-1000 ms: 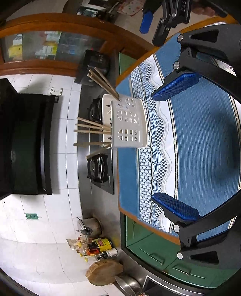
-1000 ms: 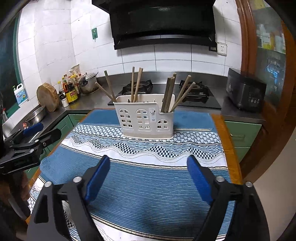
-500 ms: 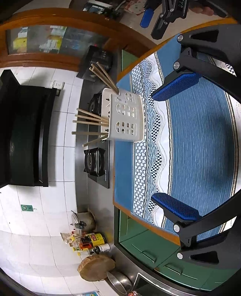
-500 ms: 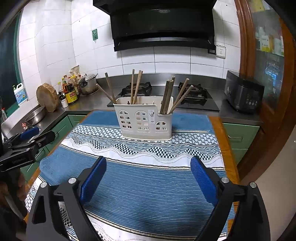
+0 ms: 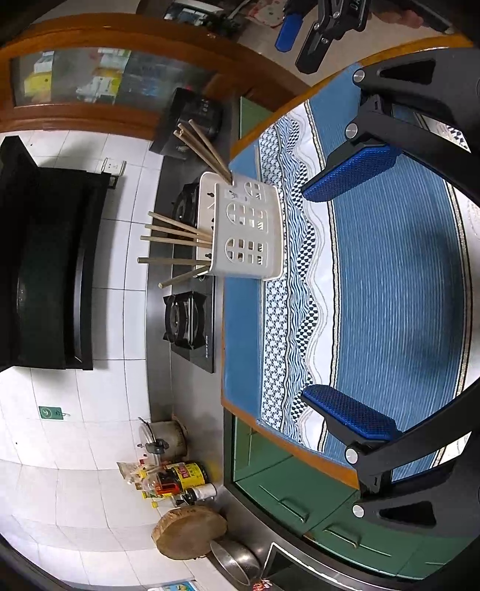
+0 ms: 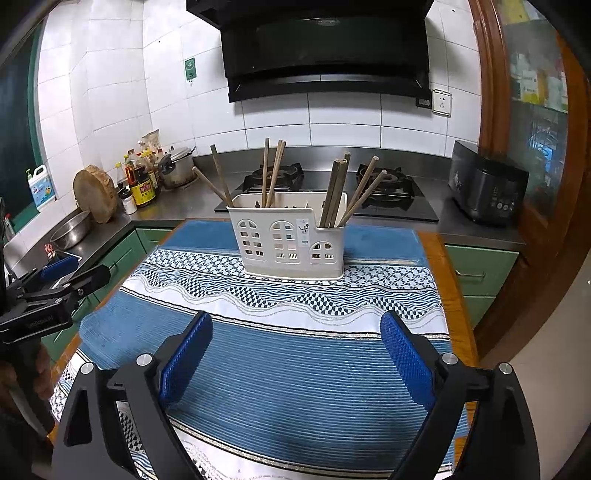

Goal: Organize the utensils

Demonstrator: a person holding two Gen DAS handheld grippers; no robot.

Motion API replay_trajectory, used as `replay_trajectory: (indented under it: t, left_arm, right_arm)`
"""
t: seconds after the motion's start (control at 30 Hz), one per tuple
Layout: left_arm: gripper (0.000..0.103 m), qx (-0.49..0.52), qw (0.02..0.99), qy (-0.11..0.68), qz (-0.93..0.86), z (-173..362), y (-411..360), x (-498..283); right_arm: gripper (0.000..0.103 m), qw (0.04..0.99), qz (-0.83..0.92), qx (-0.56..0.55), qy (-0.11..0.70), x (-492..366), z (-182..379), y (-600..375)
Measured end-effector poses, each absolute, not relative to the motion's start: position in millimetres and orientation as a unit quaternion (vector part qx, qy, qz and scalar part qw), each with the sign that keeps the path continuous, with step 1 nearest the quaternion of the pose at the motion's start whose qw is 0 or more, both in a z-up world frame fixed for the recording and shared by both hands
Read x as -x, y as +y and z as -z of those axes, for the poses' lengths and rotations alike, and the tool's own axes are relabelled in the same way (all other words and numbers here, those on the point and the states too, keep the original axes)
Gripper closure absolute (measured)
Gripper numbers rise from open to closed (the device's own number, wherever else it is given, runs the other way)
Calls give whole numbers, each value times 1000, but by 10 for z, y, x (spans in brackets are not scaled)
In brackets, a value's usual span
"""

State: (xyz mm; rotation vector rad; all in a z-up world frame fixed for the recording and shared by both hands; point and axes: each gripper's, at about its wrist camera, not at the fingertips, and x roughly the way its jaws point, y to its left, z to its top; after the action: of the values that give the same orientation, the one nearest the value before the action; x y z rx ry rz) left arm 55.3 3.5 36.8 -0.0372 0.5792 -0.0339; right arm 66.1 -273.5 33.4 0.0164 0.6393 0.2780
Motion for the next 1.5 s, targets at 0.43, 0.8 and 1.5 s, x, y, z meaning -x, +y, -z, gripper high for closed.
replay_trajectory:
  t: [0.43, 0.8, 1.5]
  left_arm:
    - [5, 18, 958, 286, 16, -381, 62, -556]
    - [5, 18, 957, 289, 19, -348, 68, -553]
    - [5, 19, 955, 296, 21, -296, 45, -586]
  right_arm:
    - [14, 939, -137, -7, 314, -662, -341, -2730]
    - [14, 940, -135, -6, 313, -656, -350, -2734]
    - [14, 939, -134, -7, 315, -669, -327, -2727]
